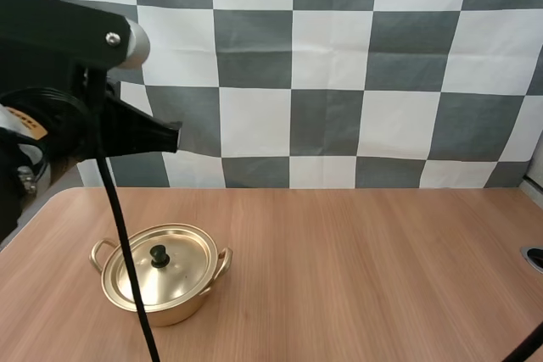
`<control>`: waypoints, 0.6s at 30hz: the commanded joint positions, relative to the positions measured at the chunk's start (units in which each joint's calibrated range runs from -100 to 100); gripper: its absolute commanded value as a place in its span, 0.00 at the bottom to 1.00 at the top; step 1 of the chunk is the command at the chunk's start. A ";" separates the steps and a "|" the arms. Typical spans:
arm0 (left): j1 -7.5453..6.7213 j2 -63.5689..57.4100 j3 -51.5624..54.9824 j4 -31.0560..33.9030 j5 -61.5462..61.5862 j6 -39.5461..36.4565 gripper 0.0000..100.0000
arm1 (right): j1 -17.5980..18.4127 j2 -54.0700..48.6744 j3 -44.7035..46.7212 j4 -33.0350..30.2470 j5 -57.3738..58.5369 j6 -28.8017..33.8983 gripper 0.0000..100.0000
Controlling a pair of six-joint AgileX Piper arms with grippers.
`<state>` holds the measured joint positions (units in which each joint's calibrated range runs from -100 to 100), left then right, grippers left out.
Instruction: Open the pot, put the car inside, and close it
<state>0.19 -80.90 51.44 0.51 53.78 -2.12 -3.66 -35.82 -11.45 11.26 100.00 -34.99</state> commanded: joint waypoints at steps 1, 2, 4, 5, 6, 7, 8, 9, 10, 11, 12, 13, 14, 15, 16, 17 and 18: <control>-0.01 -0.55 0.67 -0.51 -0.07 -0.70 0.00 | -0.04 -1.38 0.78 1.01 0.00 0.84 0.35; -0.01 -1.00 1.55 -0.51 -0.07 -0.70 0.00 | -0.04 -2.25 1.42 1.01 0.00 1.78 0.01; -0.01 -2.19 4.07 -0.51 -0.50 -0.70 0.00 | -0.04 -3.65 2.27 0.87 0.00 2.48 0.00; -0.01 -3.01 5.94 -0.51 -1.70 -0.77 0.00 | -0.04 -4.53 2.65 0.50 0.00 2.23 0.00; -0.01 -4.07 8.46 -0.51 -3.99 -1.09 0.00 | -0.04 -5.53 3.28 -0.01 0.00 2.23 0.00; -0.01 -4.83 9.82 -1.01 -6.57 -1.75 0.00 | -0.04 -6.25 3.73 -0.49 0.00 2.23 0.00; -0.01 -5.84 12.72 -1.03 -11.21 -3.56 0.00 | -0.04 -7.24 4.45 -1.12 0.00 2.23 0.00; -0.01 -6.93 14.18 -1.03 -13.61 -4.62 0.00 | -0.04 -8.36 5.46 -1.98 0.00 2.23 0.00; -0.01 -7.84 16.62 -1.03 -17.51 -6.19 0.00 | -0.04 -9.31 6.76 -2.74 0.00 2.23 0.00; -0.01 -9.05 19.00 -1.03 -20.73 -7.21 0.00 | -0.04 -10.38 8.03 -3.66 0.00 2.23 0.00; -0.01 -10.04 21.25 -1.03 -22.77 -7.42 0.00 | -0.04 -12.50 10.31 -5.50 0.00 2.23 0.00; -0.01 -11.03 22.54 -1.03 -23.84 -7.42 0.00 | -0.04 -13.17 11.63 -6.52 0.00 2.23 0.00; -0.01 -12.34 24.67 -1.03 -25.35 -7.42 0.00 | -0.04 -15.69 15.25 -8.86 0.00 2.23 0.00; -0.01 -14.23 27.66 -1.03 -26.65 -7.42 0.00 | -0.04 -17.62 18.25 -10.47 0.00 2.35 0.00; -0.01 -15.29 29.76 -1.03 -27.88 -7.42 0.00 | -0.04 -19.17 20.82 -11.63 0.00 2.92 0.00; -0.07 -16.59 31.84 -1.03 -29.54 -7.42 0.00 | -0.04 -21.00 24.16 -12.79 -0.66 3.83 0.00; -0.09 -17.61 33.52 -1.03 -31.23 -7.42 0.00 | -0.04 -22.38 26.86 -13.34 -2.99 4.41 0.00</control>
<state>0.11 -96.41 78.53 -0.43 26.20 -9.57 -3.66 -54.35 6.17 0.00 99.40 -31.83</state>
